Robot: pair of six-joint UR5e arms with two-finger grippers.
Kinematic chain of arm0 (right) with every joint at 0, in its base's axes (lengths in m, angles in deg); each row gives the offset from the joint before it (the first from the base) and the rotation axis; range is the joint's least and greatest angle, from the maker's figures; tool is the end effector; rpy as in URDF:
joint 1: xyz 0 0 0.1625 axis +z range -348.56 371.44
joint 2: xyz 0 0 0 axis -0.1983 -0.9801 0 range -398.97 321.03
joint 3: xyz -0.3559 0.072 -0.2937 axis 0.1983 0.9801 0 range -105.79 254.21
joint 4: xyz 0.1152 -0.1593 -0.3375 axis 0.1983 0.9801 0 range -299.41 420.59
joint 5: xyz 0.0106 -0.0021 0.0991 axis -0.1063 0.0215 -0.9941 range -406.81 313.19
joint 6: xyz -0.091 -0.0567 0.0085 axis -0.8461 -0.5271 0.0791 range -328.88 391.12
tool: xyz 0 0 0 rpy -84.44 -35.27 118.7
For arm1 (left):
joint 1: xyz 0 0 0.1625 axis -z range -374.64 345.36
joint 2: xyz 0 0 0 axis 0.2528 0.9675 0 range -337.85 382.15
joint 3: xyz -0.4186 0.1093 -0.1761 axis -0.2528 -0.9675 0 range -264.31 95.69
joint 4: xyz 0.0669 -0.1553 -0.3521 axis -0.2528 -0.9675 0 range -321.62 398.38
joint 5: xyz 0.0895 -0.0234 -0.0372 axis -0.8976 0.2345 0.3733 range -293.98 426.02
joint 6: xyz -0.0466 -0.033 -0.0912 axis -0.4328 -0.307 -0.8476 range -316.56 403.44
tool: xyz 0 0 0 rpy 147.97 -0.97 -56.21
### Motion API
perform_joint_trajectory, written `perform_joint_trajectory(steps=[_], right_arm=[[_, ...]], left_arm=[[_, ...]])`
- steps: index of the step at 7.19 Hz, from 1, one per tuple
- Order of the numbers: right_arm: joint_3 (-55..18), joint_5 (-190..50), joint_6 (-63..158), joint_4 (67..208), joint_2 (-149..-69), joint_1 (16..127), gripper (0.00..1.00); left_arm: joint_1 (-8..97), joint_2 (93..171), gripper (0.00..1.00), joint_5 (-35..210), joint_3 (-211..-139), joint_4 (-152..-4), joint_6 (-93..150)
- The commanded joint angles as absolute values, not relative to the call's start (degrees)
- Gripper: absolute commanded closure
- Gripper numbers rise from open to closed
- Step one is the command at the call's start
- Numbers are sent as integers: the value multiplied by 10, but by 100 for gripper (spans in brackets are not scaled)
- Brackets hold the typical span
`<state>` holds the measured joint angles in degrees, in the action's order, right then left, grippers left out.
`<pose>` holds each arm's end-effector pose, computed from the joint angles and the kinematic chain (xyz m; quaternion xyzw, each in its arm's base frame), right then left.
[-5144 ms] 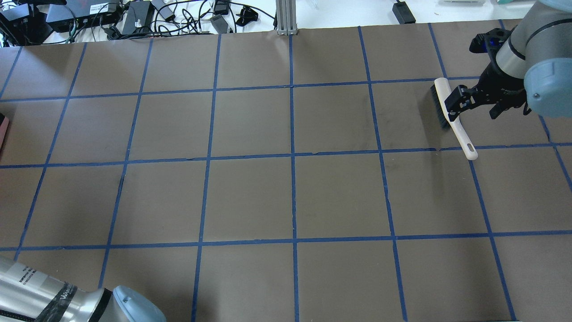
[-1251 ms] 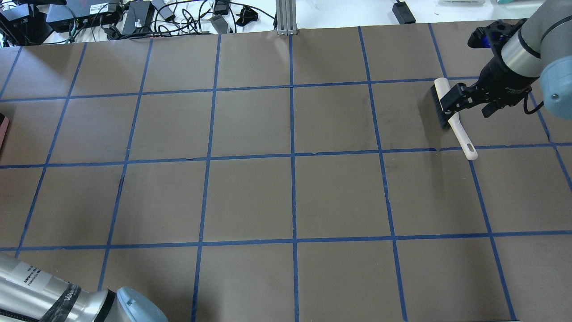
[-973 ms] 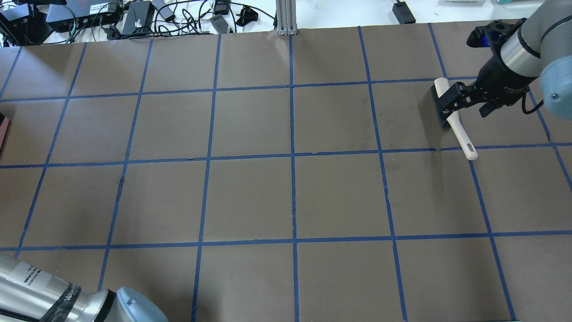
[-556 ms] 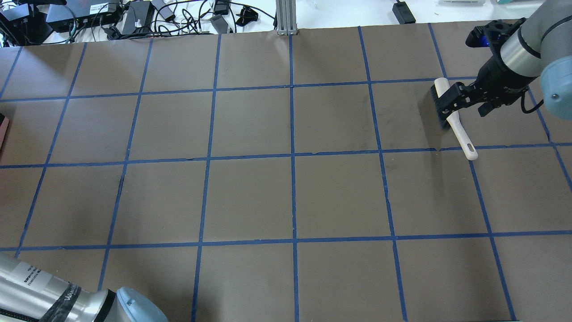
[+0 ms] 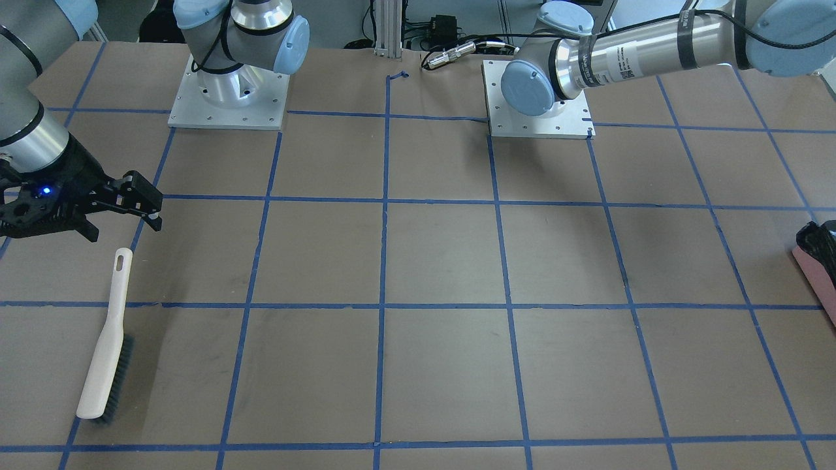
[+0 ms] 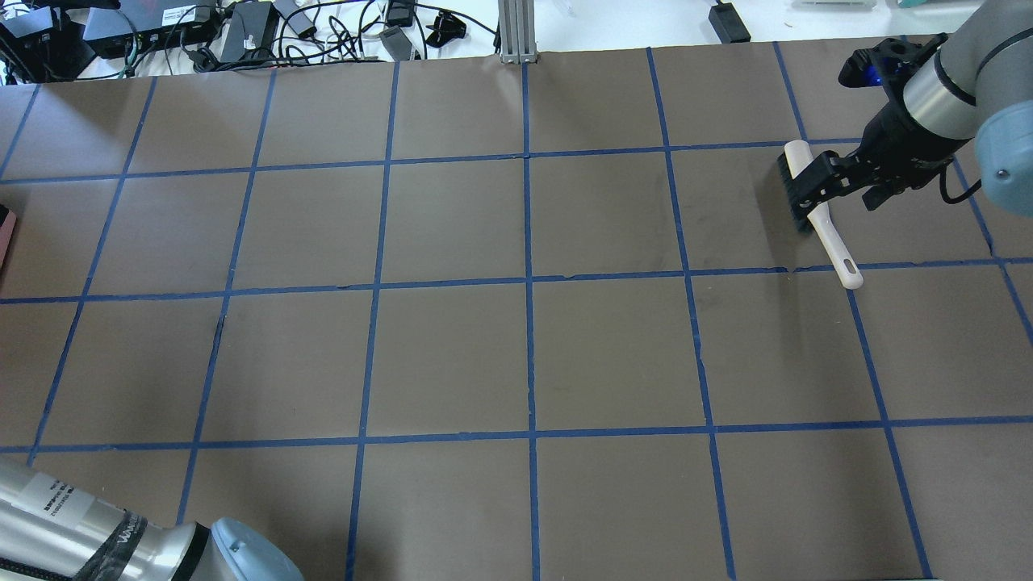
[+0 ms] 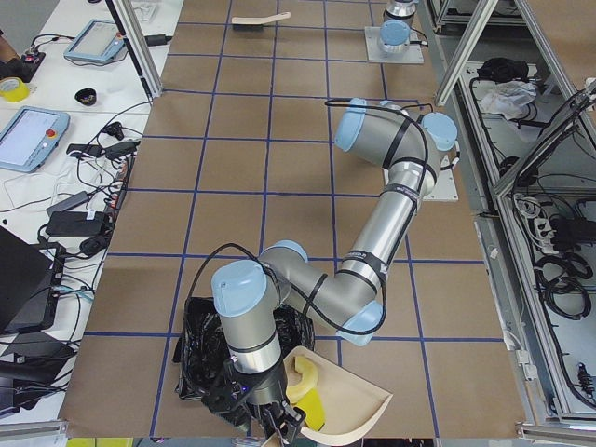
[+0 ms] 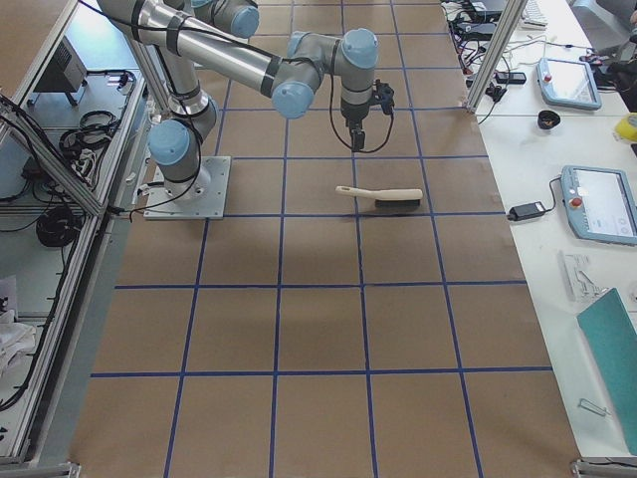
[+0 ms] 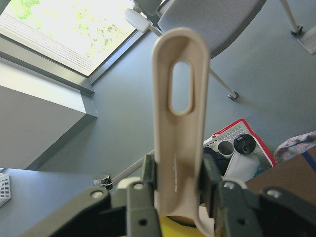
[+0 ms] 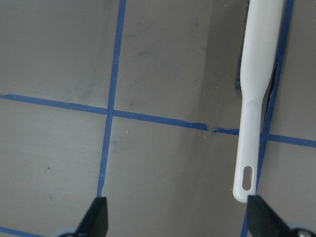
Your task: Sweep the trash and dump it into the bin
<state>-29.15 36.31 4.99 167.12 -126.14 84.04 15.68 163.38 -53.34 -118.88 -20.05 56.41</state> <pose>-0.0028 -0.4978 0.4204 -0.0762 0.9953 -0.0250 0.0546 0.7068 -0.5068 0.4640 -0.4364 0.8143 -0.0965 0.3703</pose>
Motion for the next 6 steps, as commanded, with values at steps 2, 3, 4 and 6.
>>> perform_joint_trajectory(steps=[2,3,4,6], right_arm=[[-292,362,38,1664,-1262,840,0],[-292,362,29,1664,-1262,840,0],[-292,362,29,1663,-1262,840,0],[-292,362,22,1664,-1262,840,0]], left_arm=[[165,1633,100,-498,-1189,-133,543],[171,1633,100,-496,-1189,-110,543],[176,1631,100,-497,-1189,-95,544],[184,1635,100,-496,-1189,-91,543]])
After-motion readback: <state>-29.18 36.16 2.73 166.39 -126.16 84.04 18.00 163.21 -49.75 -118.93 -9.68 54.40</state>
